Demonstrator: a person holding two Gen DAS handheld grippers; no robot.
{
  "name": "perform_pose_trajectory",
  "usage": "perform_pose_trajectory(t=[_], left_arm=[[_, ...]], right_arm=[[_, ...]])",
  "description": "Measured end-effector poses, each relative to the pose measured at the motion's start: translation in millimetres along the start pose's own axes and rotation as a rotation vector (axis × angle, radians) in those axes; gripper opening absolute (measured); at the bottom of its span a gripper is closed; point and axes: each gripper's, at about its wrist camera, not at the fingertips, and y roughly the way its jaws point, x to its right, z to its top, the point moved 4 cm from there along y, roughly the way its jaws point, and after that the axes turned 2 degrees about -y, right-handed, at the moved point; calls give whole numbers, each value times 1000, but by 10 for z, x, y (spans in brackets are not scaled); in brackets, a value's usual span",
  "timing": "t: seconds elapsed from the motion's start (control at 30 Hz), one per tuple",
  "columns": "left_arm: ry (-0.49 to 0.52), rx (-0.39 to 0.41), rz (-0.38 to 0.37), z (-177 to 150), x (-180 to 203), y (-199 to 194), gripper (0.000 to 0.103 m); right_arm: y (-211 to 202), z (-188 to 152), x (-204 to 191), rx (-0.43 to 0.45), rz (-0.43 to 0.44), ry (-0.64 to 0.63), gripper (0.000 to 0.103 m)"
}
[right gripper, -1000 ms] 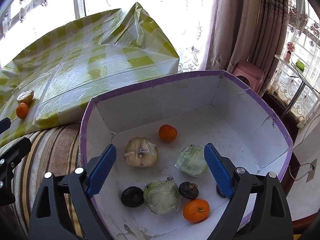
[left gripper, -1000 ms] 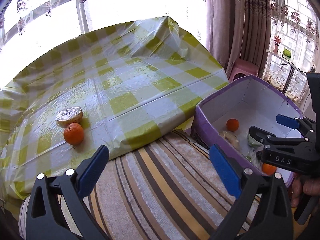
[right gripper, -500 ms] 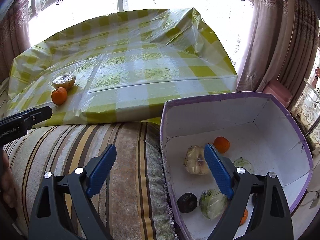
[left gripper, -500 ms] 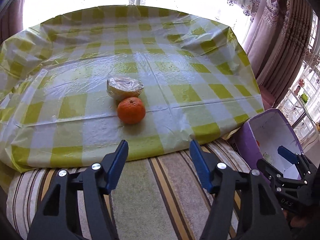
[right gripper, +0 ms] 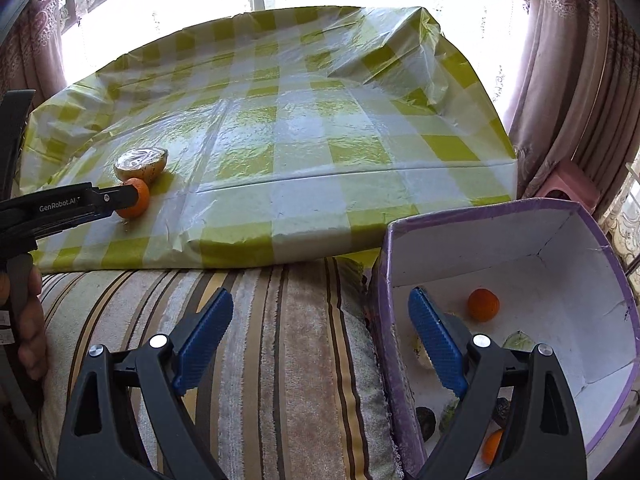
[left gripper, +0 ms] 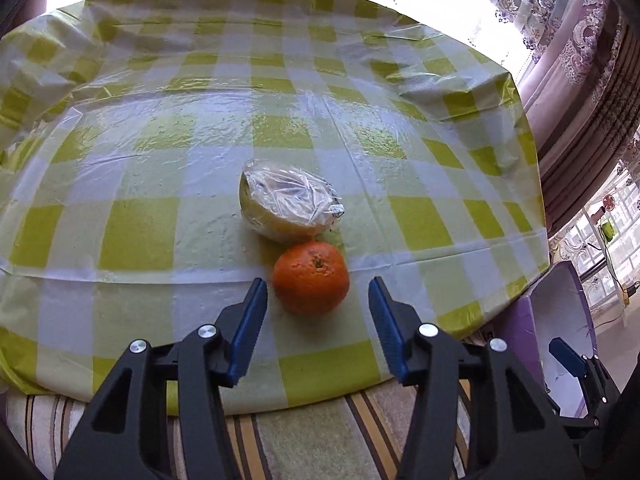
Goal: Organize fruits
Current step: 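Grasp the tangerine with the left tool while the right tool grasps the large bagged fruit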
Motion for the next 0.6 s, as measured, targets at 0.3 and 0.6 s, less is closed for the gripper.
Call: perform_pose_trajectory(t=[0.3, 0.6], left_arm=[[0, -6, -6, -1, -93, 2, 41], [-69, 44, 54, -73, -513, -267, 41]], right_arm=[[208, 236, -358, -13, 46, -37, 87], [382, 519, -835, 13, 91, -96, 87]])
